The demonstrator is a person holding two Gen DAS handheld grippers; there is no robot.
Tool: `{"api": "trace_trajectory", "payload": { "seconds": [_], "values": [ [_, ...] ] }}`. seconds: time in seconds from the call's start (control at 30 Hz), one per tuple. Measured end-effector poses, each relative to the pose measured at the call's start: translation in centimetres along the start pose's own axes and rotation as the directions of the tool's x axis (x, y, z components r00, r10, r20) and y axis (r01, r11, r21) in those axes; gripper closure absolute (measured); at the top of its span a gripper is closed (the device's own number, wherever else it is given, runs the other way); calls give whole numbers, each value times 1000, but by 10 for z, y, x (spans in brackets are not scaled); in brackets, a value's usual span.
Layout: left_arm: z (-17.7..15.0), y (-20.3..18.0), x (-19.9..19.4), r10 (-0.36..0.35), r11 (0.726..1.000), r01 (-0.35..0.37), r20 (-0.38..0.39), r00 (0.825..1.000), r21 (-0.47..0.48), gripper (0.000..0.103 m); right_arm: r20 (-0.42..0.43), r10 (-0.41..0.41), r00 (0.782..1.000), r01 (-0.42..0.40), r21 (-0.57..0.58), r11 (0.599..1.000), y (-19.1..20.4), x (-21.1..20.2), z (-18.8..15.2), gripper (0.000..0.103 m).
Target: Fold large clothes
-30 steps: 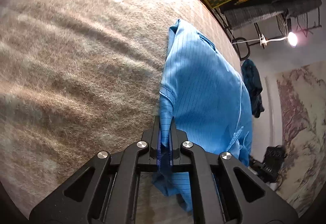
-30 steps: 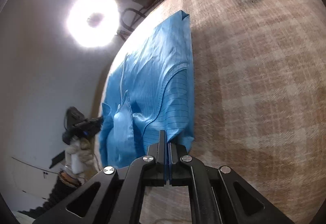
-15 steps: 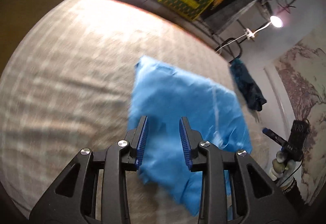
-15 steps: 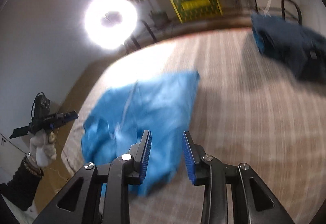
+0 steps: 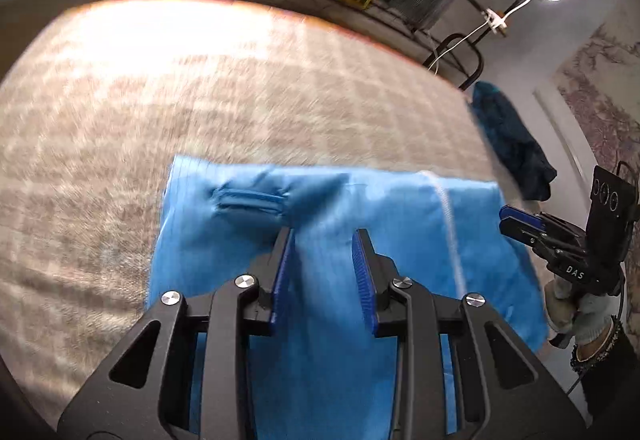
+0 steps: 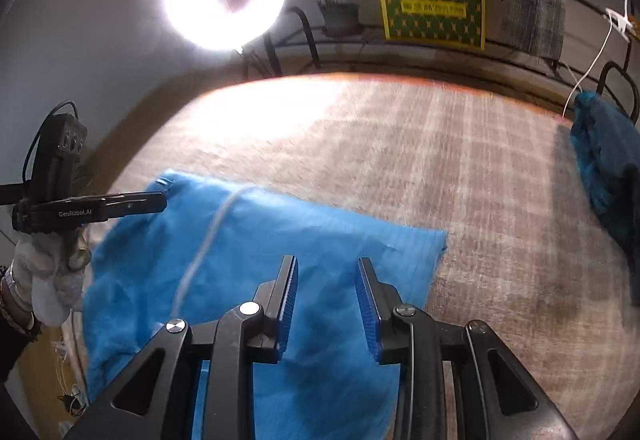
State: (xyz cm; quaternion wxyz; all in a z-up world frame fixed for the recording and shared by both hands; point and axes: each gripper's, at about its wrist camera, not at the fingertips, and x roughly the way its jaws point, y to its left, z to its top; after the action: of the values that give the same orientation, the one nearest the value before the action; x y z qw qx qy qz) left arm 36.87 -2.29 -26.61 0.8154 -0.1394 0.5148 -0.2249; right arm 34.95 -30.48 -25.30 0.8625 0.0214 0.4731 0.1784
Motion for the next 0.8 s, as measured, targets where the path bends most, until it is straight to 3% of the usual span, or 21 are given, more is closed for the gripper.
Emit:
{"api": "trace_trajectory", "payload": {
  "seconds": [0.1, 0.2, 0.33, 0.5, 0.6, 0.8],
  "values": [
    [-7, 5, 8, 6, 999, -7, 10, 1000, 40, 81, -51, -33, 998, 32, -8, 999, -9, 19, -8, 76],
    [-11, 14, 9, -32, 999, 31, 22, 999, 8, 84, -58, -28, 998, 29, 13, 999, -17, 25, -15, 77],
    [-14, 19, -11, 4, 1000, -4, 21, 1000, 0, 86, -91, -73, 993, 73, 2, 997, -16, 19, -8, 77],
    [-36, 26, -61, -54, 997, 58, 80, 995, -49, 84, 9, 31, 999, -32, 84, 996, -16, -34, -24, 74],
    [-56, 23, -71, -62, 997, 64, 69, 996, -35, 84, 46, 86, 995, -90, 79, 993, -4, -58, -46, 74],
    [-87, 43, -57, -25, 996, 26, 6, 1000, -81, 84, -26, 83, 996, -82, 40, 996, 11, -52, -86, 75]
  ]
}}
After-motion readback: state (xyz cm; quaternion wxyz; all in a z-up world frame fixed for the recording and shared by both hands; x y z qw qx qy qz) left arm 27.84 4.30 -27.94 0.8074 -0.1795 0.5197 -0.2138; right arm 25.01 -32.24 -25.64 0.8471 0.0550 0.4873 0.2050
